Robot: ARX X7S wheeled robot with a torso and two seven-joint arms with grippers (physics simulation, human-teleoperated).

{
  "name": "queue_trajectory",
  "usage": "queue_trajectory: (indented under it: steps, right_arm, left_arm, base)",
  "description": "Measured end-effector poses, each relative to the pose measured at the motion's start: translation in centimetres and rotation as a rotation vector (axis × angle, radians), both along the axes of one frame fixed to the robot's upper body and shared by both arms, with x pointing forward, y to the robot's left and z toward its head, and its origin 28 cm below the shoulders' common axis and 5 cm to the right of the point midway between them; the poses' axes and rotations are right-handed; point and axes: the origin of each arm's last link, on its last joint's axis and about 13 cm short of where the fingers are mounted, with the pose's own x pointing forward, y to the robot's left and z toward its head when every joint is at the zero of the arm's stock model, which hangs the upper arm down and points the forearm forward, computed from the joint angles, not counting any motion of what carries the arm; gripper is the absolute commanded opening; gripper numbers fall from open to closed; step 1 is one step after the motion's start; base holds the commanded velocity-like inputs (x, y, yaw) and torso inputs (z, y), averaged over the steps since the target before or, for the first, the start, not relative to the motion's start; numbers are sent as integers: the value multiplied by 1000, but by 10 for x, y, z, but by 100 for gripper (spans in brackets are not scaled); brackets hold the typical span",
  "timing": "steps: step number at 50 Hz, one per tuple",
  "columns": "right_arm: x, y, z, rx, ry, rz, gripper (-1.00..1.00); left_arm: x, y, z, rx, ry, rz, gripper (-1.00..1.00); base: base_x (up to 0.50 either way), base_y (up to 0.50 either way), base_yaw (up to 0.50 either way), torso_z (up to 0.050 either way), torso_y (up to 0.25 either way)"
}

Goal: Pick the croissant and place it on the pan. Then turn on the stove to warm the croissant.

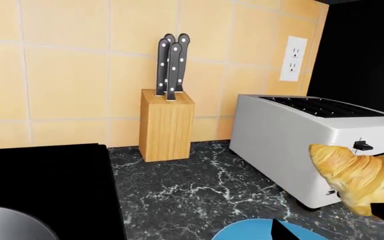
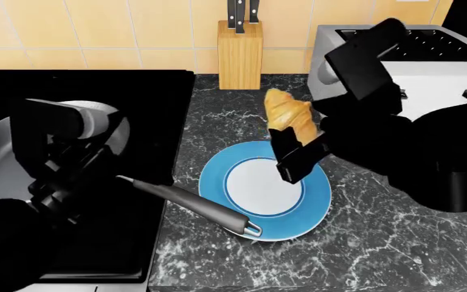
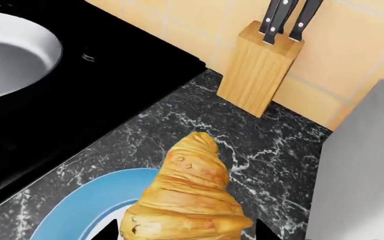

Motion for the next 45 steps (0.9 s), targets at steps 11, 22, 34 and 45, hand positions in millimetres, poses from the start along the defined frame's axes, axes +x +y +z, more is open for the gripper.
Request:
queue_trajectory:
  steps: [11, 22, 34, 45]
  right_arm:
    - [-12, -2, 1, 39, -86, -25, -100]
    - [-19, -3, 3, 62, -139, -33, -100]
    - [-23, -4, 3, 68, -159, -36, -100]
    - [-25, -4, 4, 66, -168, -32, -100]
  left_arm:
    - [-1, 0, -1, -4, 1, 2, 100]
    - [0, 0, 0, -10, -3, 3, 100]
    - [-3, -1, 3, -14, -16, -2, 100]
    - [-4, -1, 5, -12, -27, -3, 100]
  base:
    - [0, 0, 0, 0, 0]
    - [0, 0, 0, 0, 0]
    - [0, 53, 0, 0, 0]
    - [0, 491, 0, 0, 0]
